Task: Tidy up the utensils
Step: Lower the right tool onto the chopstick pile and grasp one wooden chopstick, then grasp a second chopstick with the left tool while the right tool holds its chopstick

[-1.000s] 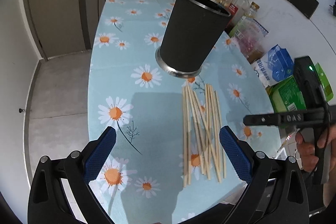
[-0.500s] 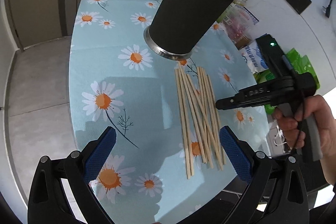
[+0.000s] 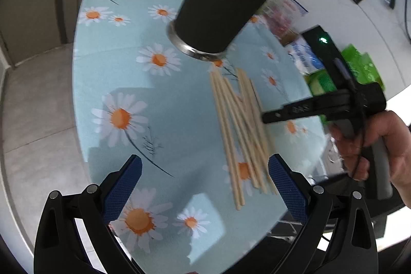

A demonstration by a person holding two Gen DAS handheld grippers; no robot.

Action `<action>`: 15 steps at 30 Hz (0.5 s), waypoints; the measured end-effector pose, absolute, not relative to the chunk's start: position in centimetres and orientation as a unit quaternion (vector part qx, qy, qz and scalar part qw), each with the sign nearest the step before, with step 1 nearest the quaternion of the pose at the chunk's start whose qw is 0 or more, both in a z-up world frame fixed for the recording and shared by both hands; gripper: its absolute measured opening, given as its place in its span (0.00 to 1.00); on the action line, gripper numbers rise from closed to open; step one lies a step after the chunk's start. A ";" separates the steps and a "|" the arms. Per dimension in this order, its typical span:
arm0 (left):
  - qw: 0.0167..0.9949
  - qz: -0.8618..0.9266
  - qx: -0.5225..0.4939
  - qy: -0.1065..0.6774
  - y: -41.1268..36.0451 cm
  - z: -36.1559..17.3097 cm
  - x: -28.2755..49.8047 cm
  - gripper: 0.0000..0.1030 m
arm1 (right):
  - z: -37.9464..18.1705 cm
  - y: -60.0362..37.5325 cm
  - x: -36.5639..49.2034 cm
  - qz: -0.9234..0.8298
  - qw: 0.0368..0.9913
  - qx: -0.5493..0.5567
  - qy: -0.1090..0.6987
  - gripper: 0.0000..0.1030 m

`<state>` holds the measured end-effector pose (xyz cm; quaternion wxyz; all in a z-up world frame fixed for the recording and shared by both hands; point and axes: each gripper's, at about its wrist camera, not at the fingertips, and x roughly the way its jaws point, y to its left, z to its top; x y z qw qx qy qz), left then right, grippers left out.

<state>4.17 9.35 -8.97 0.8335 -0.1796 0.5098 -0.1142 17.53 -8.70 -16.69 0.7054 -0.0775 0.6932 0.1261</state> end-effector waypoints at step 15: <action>0.822 -0.088 -0.130 0.548 5.9 -9.6 6.6 0.83 | -12.9 -14.0 17.7 0.217 0.718 0.000 0.661 0.05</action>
